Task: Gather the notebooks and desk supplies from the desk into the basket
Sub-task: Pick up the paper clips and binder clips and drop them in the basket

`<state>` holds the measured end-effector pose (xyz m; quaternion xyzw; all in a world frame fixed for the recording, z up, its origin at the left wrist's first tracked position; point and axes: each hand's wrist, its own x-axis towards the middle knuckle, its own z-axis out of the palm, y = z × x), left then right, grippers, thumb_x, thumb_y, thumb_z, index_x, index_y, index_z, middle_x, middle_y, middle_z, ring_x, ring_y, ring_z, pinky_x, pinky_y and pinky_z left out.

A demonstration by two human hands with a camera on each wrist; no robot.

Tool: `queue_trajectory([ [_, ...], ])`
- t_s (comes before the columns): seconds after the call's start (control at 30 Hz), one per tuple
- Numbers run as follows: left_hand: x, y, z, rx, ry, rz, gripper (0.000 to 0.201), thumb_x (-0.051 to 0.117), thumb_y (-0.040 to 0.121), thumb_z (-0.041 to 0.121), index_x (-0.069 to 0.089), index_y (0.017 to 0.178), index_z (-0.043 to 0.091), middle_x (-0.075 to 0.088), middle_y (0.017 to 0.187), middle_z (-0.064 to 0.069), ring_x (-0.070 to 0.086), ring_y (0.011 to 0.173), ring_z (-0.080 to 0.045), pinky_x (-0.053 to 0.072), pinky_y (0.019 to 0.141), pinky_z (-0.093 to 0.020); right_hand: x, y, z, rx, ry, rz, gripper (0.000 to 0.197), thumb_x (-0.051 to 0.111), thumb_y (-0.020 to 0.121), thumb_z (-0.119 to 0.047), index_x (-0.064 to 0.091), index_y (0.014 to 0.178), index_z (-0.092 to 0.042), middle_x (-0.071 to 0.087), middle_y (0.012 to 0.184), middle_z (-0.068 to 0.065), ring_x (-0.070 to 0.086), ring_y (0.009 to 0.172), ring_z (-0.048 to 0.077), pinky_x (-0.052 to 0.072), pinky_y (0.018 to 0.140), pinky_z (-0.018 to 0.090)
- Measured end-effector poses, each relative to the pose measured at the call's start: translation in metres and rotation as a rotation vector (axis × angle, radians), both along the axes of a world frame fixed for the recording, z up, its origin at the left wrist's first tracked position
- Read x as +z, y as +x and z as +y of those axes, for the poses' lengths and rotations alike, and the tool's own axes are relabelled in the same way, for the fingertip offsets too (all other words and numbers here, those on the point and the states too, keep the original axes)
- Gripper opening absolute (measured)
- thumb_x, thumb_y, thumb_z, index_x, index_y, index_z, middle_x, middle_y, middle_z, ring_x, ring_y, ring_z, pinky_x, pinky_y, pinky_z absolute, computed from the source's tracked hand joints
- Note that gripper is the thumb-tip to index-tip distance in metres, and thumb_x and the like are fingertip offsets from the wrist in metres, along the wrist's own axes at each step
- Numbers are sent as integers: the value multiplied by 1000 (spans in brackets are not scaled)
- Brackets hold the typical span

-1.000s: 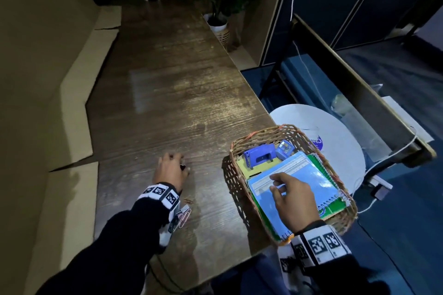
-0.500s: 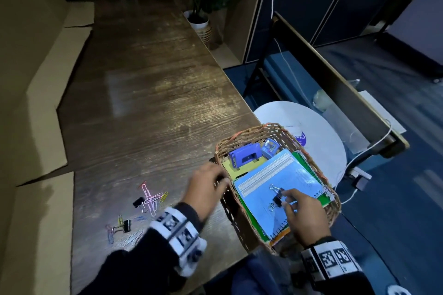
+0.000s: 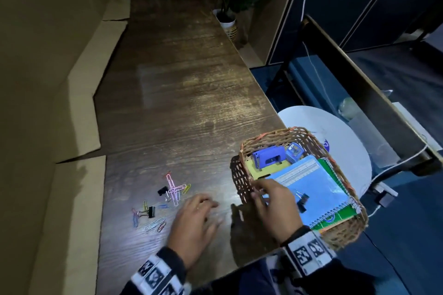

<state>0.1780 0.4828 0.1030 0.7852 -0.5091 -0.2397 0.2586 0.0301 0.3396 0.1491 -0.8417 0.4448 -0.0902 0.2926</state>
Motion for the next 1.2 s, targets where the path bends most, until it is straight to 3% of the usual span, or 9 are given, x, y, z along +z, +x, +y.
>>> queue_trajectory([
  [0.13, -19, 31, 80, 263, 65, 17, 36, 43, 77, 56, 65, 93, 33, 60, 98, 17, 60, 94, -5, 51, 81, -24, -20, 99, 26, 413, 48, 118, 29, 57, 85, -19, 62, 113, -24, 63, 117, 4, 61, 102, 27, 51, 88, 40],
  [0.33, -15, 30, 130, 470, 76, 66, 37, 43, 73, 55, 67, 84, 30, 62, 87, 16, 57, 82, 3, 44, 75, -16, -46, 203, 48, 753, -58, 370, 35, 57, 85, -4, 63, 116, -19, 62, 120, 11, 62, 105, 35, 52, 86, 40],
  [0.53, -11, 27, 135, 515, 49, 60, 19, 53, 77, 44, 64, 83, 30, 58, 86, 20, 48, 85, 20, 37, 74, -6, -61, 214, 52, 822, -174, 473, 26, 55, 85, -4, 65, 107, -12, 60, 111, 13, 64, 100, 35, 51, 79, 39],
  [0.67, -12, 26, 129, 493, 66, 44, 29, 47, 77, 48, 66, 86, 28, 60, 88, 17, 56, 79, 4, 43, 73, -15, -64, 212, 56, 843, -239, 462, 28, 57, 83, -7, 60, 111, -9, 58, 114, 13, 62, 102, 34, 51, 77, 39],
  [0.73, -10, 25, 125, 479, 100, 33, 19, 54, 80, 41, 66, 88, 28, 61, 90, 16, 59, 81, -3, 44, 72, -17, -61, 209, 55, 846, -245, 433, 28, 57, 81, -11, 59, 109, -9, 59, 114, 13, 62, 101, 34, 50, 75, 39],
  [0.9, -5, 29, 113, 496, 143, 42, 7, 66, 83, 26, 67, 90, 25, 62, 93, 12, 60, 82, -8, 42, 70, -20, -14, 168, 26, 553, -50, 120, 19, 61, 78, -21, 62, 95, -15, 70, 90, 8, 66, 84, 26, 52, 73, 32],
  [0.97, -9, 34, 106, 526, 143, 48, 8, 66, 83, 24, 67, 91, 23, 64, 95, 8, 62, 85, -12, 42, 71, -21, 7, 123, -3, 334, 60, -42, 9, 67, 75, -14, 64, 82, -17, 65, 67, -5, 62, 63, 3, 48, 63, 18],
  [1.03, -14, 42, 97, 558, 146, 41, 15, 65, 84, 23, 66, 99, 19, 63, 101, 4, 62, 89, -15, 47, 77, -24, 22, 66, -31, 165, 78, -64, 20, 72, 71, -8, 59, 73, -22, 58, 59, -14, 59, 56, -7, 40, 56, 6],
  [1.2, -34, 68, 60, 609, 165, -36, 35, 68, 82, 18, 61, 116, 11, 60, 116, -12, 60, 102, -30, 47, 91, -36, 6, -29, -60, -64, 53, 151, 21, 75, 73, -7, 60, 67, -21, 65, 65, 5, 67, 68, 24, 41, 60, 25],
])
